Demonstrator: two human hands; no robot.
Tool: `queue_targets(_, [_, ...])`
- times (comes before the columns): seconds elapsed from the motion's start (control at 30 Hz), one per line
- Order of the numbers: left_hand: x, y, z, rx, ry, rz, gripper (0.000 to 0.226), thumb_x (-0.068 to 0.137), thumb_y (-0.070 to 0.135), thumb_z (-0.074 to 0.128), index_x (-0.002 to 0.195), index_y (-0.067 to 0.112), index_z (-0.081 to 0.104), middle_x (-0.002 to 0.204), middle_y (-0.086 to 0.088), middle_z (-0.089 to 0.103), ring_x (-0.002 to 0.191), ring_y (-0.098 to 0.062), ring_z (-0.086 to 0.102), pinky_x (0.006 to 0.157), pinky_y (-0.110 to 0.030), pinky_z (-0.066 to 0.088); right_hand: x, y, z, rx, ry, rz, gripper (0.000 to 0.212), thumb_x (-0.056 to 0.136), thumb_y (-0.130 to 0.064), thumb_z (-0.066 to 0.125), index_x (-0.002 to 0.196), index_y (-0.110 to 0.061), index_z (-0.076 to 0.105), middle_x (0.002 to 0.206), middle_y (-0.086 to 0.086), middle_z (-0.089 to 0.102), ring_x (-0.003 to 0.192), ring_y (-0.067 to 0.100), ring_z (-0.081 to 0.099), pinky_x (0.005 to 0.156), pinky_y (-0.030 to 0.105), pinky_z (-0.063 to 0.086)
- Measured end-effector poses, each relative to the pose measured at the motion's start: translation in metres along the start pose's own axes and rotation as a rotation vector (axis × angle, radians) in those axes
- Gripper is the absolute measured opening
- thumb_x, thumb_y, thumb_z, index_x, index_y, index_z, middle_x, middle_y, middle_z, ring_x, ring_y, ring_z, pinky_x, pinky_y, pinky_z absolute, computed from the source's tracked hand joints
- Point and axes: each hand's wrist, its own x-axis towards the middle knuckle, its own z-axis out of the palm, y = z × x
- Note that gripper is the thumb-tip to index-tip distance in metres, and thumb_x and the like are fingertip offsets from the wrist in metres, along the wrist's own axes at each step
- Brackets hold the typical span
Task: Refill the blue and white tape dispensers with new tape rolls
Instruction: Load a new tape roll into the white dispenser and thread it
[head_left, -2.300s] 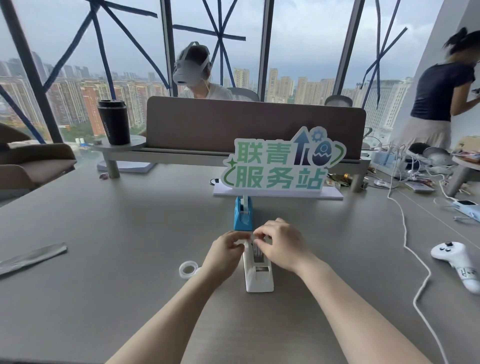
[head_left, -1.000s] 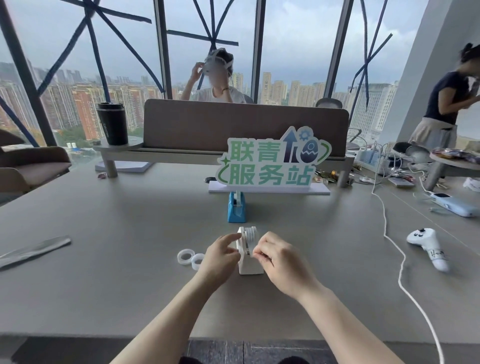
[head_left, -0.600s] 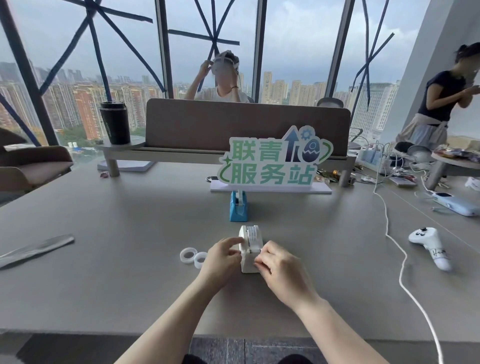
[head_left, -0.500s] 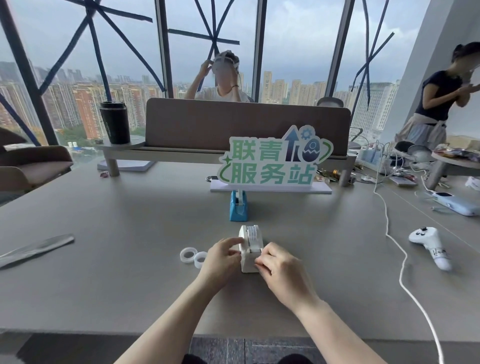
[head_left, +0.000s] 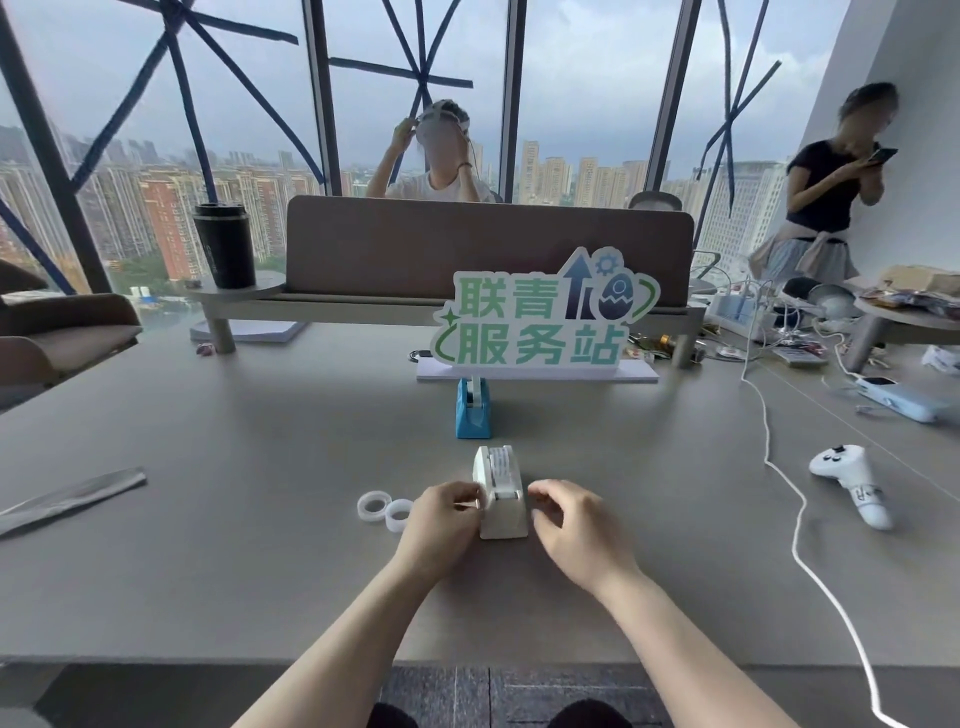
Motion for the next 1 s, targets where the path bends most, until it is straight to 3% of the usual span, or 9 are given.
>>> queue_targets(0.07, [0.002,-0.003,0.001,-0.009,-0.015,-0.002,0.029,0.068,0.009,0.051,0.079,0.022,0.074,0.083,-0.001,0.078,0.085,-0.018,0.072,0.082,-0.04,0.056,0.006,0.003,0.0,-0.005,-0.175,0.044,0.049,0.081,-0.026,0.064,0.13,-0.024,0.058,0.127,-0.001,0.066,0.116,0.017,0.06,0.091,0.024,0.045])
queue_targets(0.13, [0.005,-0.006,0.004,-0.037,-0.05,-0.007,0.038,0.064,0.014,0.05,0.088,0.026,0.076,0.083,0.005,0.079,0.089,-0.013,0.073,0.086,-0.04,0.058,0.009,0.004,0.0,0.011,-0.231,0.052,0.053,0.081,-0.029,0.066,0.133,-0.029,0.054,0.126,-0.001,0.067,0.115,0.018,0.061,0.086,0.025,0.045])
queue_targets(0.3, [0.022,-0.001,0.02,-0.101,-0.112,0.013,0.038,0.067,0.015,0.056,0.093,0.035,0.075,0.088,0.003,0.079,0.088,-0.009,0.072,0.091,-0.042,0.055,0.024,0.017,0.001,0.068,-0.142,0.123,0.056,0.075,-0.032,0.074,0.129,-0.03,0.059,0.12,0.0,0.071,0.111,0.017,0.064,0.083,0.024,0.046])
queue_targets(0.47, [0.063,0.01,0.046,-0.159,-0.128,0.04,0.039,0.07,0.014,0.06,0.098,0.037,0.074,0.093,0.006,0.079,0.097,-0.012,0.072,0.094,-0.046,0.054,0.056,0.04,0.002,0.09,-0.07,0.195,0.059,0.077,-0.031,0.075,0.132,-0.024,0.057,0.125,0.001,0.067,0.116,0.016,0.062,0.092,0.025,0.047])
queue_targets(0.6, [0.104,0.022,0.064,-0.161,-0.107,0.026,0.031,0.068,0.023,0.07,0.095,0.038,0.073,0.091,0.009,0.078,0.095,-0.01,0.072,0.091,-0.037,0.054,0.093,0.062,0.005,0.103,-0.03,0.225,0.056,0.076,-0.029,0.074,0.13,-0.027,0.059,0.121,-0.001,0.07,0.114,0.016,0.064,0.093,0.03,0.05])
queue_targets(0.7, [0.133,0.024,0.075,-0.15,-0.087,0.012,0.026,0.074,0.015,0.074,0.093,0.033,0.073,0.093,0.011,0.077,0.096,-0.009,0.071,0.085,-0.025,0.052,0.119,0.077,0.009,0.101,-0.02,0.222,0.051,0.077,-0.026,0.073,0.127,-0.03,0.061,0.115,-0.004,0.072,0.109,0.015,0.065,0.087,0.028,0.05])
queue_targets(0.83, [0.165,0.025,0.089,-0.118,-0.057,-0.012,0.046,0.079,0.009,0.069,0.123,0.019,0.066,0.112,0.004,0.073,0.107,-0.011,0.065,0.092,-0.021,0.045,0.143,0.096,0.013,0.094,-0.028,0.244,0.053,0.076,-0.031,0.072,0.128,-0.03,0.059,0.116,-0.005,0.072,0.11,0.013,0.065,0.091,0.031,0.052])
queue_targets(1.0, [0.179,0.025,0.099,-0.085,-0.035,0.002,0.044,0.08,0.003,0.065,0.122,0.017,0.066,0.113,0.0,0.073,0.105,-0.014,0.066,0.087,-0.02,0.043,0.155,0.111,0.018,0.076,-0.027,0.26,0.054,0.078,-0.03,0.071,0.13,-0.028,0.057,0.118,0.0,0.072,0.112,0.018,0.065,0.092,0.034,0.052])
